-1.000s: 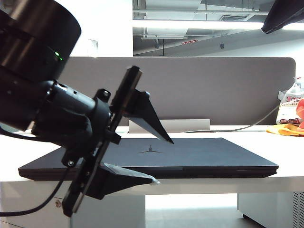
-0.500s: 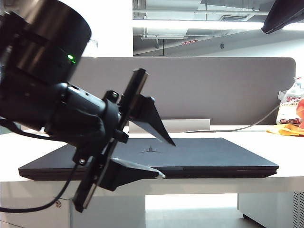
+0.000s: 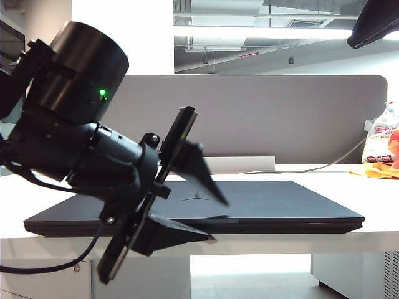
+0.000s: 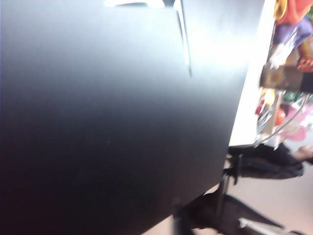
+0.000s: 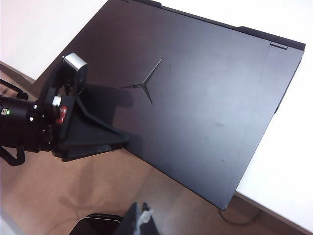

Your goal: Open the lid of the laptop and use the keypad to enter the password "123".

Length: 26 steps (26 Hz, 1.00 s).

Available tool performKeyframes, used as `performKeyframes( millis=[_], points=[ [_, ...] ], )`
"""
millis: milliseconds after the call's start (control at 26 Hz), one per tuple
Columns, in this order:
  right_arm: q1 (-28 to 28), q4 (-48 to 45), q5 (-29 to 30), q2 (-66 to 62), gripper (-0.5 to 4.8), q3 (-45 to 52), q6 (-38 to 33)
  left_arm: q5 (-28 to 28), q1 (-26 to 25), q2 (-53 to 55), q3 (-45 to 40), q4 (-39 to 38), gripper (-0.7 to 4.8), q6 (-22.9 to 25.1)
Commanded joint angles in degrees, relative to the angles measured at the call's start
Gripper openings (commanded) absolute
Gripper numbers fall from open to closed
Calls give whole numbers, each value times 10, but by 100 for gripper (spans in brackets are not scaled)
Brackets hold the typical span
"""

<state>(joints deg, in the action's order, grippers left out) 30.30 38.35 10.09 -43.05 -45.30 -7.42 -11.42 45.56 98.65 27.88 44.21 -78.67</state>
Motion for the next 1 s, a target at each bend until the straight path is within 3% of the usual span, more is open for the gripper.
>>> performKeyframes(
  millis=[38, 615, 654, 885, 1000],
  points=[
    [0, -9, -1, 1, -9, -1, 2, 6, -4, -3, 5, 57, 106, 23],
    [0, -8, -1, 1, -9, -1, 2, -4, -18, -35, 5, 56, 46, 124],
    [0, -8, -1, 1, -9, -1, 2, -4, -23, -43, 5, 51, 19, 131],
    [0, -4, -1, 1, -9, -1, 2, -1, -31, -87, 7, -2, 17, 194],
    [3, 0, -2, 0, -9, -1, 2, -52, -40, -97, 10, -31, 17, 186]
  ],
)
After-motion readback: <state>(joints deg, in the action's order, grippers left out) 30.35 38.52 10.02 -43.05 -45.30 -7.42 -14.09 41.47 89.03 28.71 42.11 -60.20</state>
